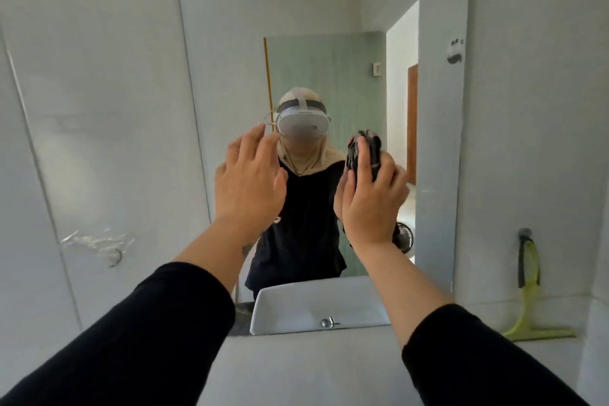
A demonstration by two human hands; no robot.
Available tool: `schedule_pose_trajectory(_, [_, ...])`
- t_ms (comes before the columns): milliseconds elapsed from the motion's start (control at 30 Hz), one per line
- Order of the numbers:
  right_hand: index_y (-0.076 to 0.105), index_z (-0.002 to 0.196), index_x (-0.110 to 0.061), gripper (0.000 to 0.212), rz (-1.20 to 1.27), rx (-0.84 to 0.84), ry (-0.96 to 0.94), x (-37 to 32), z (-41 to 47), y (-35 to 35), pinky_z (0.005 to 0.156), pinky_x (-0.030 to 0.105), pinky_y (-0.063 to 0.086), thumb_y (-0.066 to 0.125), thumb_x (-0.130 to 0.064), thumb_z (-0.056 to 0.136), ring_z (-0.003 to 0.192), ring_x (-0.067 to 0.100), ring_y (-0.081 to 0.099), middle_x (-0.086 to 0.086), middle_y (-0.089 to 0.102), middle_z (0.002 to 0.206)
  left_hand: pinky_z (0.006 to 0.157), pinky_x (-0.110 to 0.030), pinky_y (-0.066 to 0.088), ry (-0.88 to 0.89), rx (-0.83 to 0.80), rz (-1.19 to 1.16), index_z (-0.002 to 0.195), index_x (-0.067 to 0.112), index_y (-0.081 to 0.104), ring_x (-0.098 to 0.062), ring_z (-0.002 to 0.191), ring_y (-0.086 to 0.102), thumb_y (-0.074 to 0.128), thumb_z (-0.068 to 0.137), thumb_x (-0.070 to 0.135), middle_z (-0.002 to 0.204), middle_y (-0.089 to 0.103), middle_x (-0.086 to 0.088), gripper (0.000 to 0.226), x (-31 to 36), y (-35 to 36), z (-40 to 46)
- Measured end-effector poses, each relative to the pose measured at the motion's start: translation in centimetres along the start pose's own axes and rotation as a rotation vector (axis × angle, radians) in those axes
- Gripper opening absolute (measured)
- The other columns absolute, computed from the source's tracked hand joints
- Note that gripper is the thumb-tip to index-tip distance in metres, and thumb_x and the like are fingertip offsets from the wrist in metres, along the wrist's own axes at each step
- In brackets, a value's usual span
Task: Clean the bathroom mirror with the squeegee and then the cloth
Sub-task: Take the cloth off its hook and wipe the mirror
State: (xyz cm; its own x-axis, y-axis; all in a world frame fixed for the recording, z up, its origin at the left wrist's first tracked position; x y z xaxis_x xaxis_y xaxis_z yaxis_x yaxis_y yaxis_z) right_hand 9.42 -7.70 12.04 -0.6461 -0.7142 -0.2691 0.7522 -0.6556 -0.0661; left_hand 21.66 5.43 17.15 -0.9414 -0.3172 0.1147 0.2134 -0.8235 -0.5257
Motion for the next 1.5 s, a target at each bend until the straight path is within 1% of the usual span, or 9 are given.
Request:
schedule_pose_trajectory(167, [0.035, 0.145, -0.024, 0.054, 0.022, -0.116, -0.183, -7.3, -0.8, 1.5, 0.079, 0.044, 0.045, 0.051, -0.024, 0.093, 0.106, 0.033, 0.044, 0.014, 0.052, 0.126, 0.094, -0.046, 0.045, -0.068, 0.019, -0.005, 0.132, 0.022, 0.044, -0.022, 0.132, 0.031, 0.055, 0.09, 0.029, 0.145, 0.036, 0.003, 0.044, -3.8, -2.4, -1.2])
schedule_pose_trajectory(400, [0.023, 0.149, -0.024, 0.068, 0.014, -0.228, -0.455, -17.0, -3.7, 3.6, 0.082, 0.047, 0.044, 0.052, -0.016, 0.088, 0.107, 0.036, 0.05, 0.014, 0.047, 0.131, 0.089, -0.045, 0.049, -0.206, -0.017, 0.135, 0.134, 0.02, 0.042, -0.023, 0.133, 0.032, 0.057, 0.088, 0.024, 0.146, 0.033, 0.001, 0.048, -11.0, -5.2, -3.7])
schedule_pose_trajectory(567, [0.03, 0.146, -0.026, 0.07, -0.027, -0.214, -0.72, -18.5, -7.1, 4.3, 0.081, 0.044, 0.042, 0.058, -0.017, 0.083, 0.108, 0.033, 0.049, 0.008, 0.044, 0.13, 0.088, -0.044, 0.05, -0.259, -0.043, 0.144, 0.134, 0.019, 0.041, -0.022, 0.132, 0.033, 0.057, 0.088, 0.022, 0.145, 0.033, 0.001, 0.049, -13.1, -5.0, -6.0])
schedule_pose_trajectory(700, [0.027, 0.147, -0.029, 0.075, -0.056, -0.195, -0.764, -16.3, -8.8, 4.4, 0.082, 0.042, 0.041, 0.063, -0.018, 0.082, 0.108, 0.03, 0.049, 0.006, 0.047, 0.132, 0.091, -0.044, 0.05, -0.249, -0.104, 0.096, 0.135, 0.019, 0.039, -0.021, 0.133, 0.031, 0.058, 0.087, 0.022, 0.147, 0.031, 0.001, 0.052, -12.7, -2.9, -8.0])
schedule_pose_trajectory(933, [0.031, 0.146, -0.032, 0.058, -0.093, -0.2, -0.7, -9.2, -7.9, 2.6, 0.083, 0.042, 0.04, 0.053, -0.024, 0.093, 0.108, 0.03, 0.053, 0.007, 0.052, 0.133, 0.088, -0.038, 0.044, -0.083, -0.165, 0.059, 0.123, 0.02, 0.047, -0.023, 0.129, 0.036, 0.061, 0.084, 0.016, 0.143, 0.038, 0.001, 0.042, -7.6, 0.2, -10.2])
schedule_pose_trajectory(1067, [0.028, 0.147, -0.033, 0.052, -0.135, -0.25, -0.589, -4.6, -6.7, 1.7, 0.082, 0.042, 0.038, 0.044, -0.03, 0.097, 0.111, 0.031, 0.044, 0.008, 0.039, 0.137, 0.094, -0.04, 0.044, -0.017, -0.181, 0.065, 0.128, 0.022, 0.044, -0.024, 0.131, 0.032, 0.061, 0.083, 0.018, 0.149, 0.03, 0.001, 0.048, -5.3, 1.3, -10.0])
schedule_pose_trajectory(1200, [0.032, 0.145, -0.03, 0.051, -0.107, -0.231, -0.439, 0.2, -5.8, 0.5, 0.079, 0.043, 0.04, 0.048, -0.029, 0.096, 0.107, 0.029, 0.036, 0.007, 0.03, 0.132, 0.099, -0.041, 0.043, 0.021, -0.202, 0.06, 0.146, 0.026, 0.027, -0.026, 0.139, 0.021, 0.061, 0.082, 0.02, 0.158, 0.012, 0.003, 0.073, -3.7, 2.7, -10.1])
schedule_pose_trajectory(1367, [0.032, 0.141, -0.026, 0.05, -0.055, -0.179, -0.179, 5.4, -5.5, -0.5, 0.081, 0.047, 0.044, 0.049, -0.027, 0.095, 0.103, 0.031, 0.037, 0.017, 0.047, 0.126, 0.112, -0.054, 0.027, 0.045, -0.202, 0.1, 0.151, 0.026, 0.016, -0.027, 0.145, 0.003, 0.059, 0.082, 0.022, 0.161, 0.0, 0.0, 0.081, -1.7, 4.8, -10.8])
schedule_pose_trajectory(1500, [0.033, 0.14, -0.024, 0.049, -0.05, -0.104, 0.114, 9.6, -6.1, -1.2, 0.082, 0.049, 0.045, 0.048, -0.025, 0.094, 0.104, 0.038, 0.048, 0.021, 0.051, 0.126, 0.116, -0.056, 0.017, 0.05, -0.267, 0.112, 0.152, 0.026, 0.011, -0.027, 0.147, -0.007, 0.059, 0.084, 0.027, 0.161, -0.006, -0.001, 0.084, -0.7, 7.0, -11.9])
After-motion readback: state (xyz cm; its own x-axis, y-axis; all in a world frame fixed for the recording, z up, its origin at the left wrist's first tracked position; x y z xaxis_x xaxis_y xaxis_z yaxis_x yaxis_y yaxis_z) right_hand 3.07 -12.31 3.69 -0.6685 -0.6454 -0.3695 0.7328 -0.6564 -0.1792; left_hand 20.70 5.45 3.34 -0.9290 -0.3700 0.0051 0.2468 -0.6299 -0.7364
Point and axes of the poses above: each hand's wrist, its own z-axis towards the middle knuckle, its own y-axis out of the palm, x = y × z, the point moved 4 cm from there along z, towards the middle knuckle
